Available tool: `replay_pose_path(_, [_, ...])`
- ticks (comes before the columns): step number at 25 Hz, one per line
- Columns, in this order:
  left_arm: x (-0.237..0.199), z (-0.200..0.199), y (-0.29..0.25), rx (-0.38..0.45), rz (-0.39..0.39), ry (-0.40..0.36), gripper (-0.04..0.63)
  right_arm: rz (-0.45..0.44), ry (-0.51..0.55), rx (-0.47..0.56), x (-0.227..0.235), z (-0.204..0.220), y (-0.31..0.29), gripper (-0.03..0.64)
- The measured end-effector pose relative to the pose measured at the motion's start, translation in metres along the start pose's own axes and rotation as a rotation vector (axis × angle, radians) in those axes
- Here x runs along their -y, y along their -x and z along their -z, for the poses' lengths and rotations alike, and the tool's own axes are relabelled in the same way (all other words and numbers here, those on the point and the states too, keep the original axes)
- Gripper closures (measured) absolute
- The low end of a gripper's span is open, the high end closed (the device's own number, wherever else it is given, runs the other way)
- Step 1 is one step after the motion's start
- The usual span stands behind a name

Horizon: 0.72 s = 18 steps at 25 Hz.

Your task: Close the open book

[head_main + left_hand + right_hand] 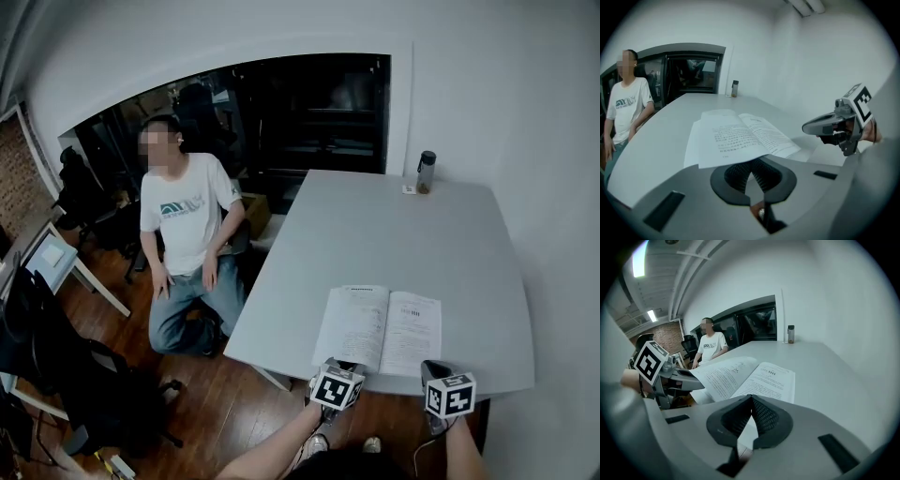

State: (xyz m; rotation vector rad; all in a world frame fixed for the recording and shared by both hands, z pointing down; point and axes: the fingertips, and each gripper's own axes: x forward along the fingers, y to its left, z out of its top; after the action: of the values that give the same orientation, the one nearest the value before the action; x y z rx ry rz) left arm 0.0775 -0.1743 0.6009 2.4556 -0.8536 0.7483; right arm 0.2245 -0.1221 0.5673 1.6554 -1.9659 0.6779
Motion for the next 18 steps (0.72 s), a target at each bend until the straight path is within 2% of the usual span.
replay_pose_path(4, [0.022,-0.009,-0.009,0.007,0.038,-0.035,0.591,0.025,-0.012,0.005,0.009,0.008,0.016,0.609])
replay_pose_path(11, [0.075,-0.034,-0.030,0.097,0.139,-0.079,0.591,0.044,-0.006,0.006,0.019,0.016,0.030,0.609])
replay_pose_path(18, [0.107,-0.037,-0.050,0.086,0.183,-0.099,0.591,0.052,0.012,0.015,0.028,0.012,0.042,0.609])
